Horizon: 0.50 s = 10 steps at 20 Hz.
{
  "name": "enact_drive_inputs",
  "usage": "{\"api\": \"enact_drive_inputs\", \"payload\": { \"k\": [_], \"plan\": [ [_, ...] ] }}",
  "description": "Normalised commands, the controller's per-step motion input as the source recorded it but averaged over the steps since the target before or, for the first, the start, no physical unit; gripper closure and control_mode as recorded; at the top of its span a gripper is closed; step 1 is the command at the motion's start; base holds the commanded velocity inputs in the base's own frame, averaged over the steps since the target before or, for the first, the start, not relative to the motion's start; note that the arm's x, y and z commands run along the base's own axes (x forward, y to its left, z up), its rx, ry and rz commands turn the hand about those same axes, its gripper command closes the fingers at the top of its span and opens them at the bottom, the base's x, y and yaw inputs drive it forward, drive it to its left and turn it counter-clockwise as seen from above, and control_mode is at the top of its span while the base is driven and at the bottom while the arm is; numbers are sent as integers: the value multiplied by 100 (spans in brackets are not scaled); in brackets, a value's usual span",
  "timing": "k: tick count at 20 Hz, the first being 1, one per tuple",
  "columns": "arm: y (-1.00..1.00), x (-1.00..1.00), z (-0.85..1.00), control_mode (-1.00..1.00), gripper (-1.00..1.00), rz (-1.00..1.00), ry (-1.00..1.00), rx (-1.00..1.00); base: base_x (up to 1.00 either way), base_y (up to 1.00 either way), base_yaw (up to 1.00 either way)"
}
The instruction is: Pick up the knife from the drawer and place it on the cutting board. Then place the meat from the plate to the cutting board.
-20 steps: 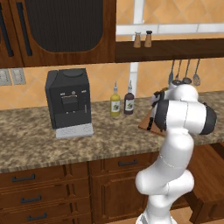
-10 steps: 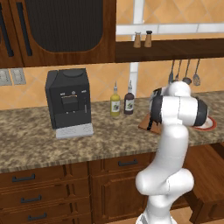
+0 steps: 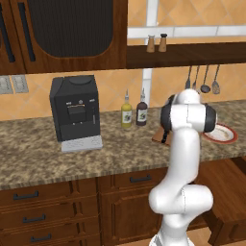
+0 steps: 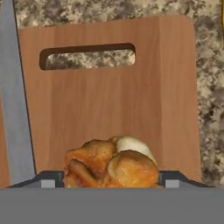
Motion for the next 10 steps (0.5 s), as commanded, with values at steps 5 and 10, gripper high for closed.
{"api": "enact_drive_inputs", "payload": {
  "k": [5, 10],
  "plan": [
    [0, 4, 0, -100, -100, 2, 0, 2, 0, 0, 0],
    [10, -27, 37, -100, -100, 5, -3, -1, 0, 0, 0]
  ]
}}
